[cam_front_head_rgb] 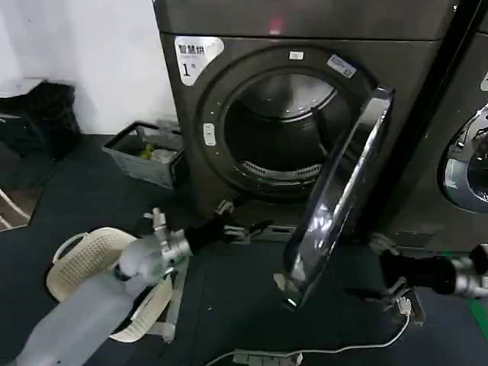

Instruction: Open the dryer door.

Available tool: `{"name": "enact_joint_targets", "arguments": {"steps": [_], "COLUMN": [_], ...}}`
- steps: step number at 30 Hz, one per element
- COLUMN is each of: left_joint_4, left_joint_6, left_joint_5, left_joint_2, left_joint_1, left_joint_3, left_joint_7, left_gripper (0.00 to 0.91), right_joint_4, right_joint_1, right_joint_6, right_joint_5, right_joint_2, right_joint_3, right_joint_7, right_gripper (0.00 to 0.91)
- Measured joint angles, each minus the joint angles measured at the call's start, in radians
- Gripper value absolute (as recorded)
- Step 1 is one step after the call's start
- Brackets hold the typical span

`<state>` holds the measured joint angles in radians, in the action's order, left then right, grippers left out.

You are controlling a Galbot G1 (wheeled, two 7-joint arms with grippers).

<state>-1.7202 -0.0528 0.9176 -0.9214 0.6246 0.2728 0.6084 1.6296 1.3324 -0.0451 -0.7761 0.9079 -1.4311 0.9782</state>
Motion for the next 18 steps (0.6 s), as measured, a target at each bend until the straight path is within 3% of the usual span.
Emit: {"name": "enact_joint_targets", "arguments": {"steps": [4, 10, 15, 18], "left_joint_4": [-0.006, -0.006, 0.010, 0.019], "left_joint_6": [0.000, -0.005, -0.016, -0.021], "left_joint_5": [-0.001, -0.008, -0.020, -0.020], "left_joint_2": [-0.009, -0.022, -0.041, -0.053], "left_joint_1": [-0.007, -0.028, -0.052, -0.065], "left_joint_3": [0.017, 0.053, 0.089, 0.116], "left_joint_7": [0.000, 0.017, 0.023, 0.023], "left_gripper": [0.907, 0.907, 0.907, 0.907], "right_joint_4": [0.012, -0.014, -0.064, -0.094], "right_joint_1": [0.017, 0.037, 0.052, 0.068], "right_joint_6": [0.009, 0.073, 0.057, 0.076], "right_joint_5": [0.011, 0.038, 0.105, 0.118], "right_joint_2": [0.023, 0.030, 0.012, 0.004], "right_joint_3": [-0.059, -0.153, -0.238, -0.288], "right_joint_7": [-0.151, -0.324, -0.470, -0.545], "right_gripper": [0.907, 0.907, 0.907, 0.907]}}
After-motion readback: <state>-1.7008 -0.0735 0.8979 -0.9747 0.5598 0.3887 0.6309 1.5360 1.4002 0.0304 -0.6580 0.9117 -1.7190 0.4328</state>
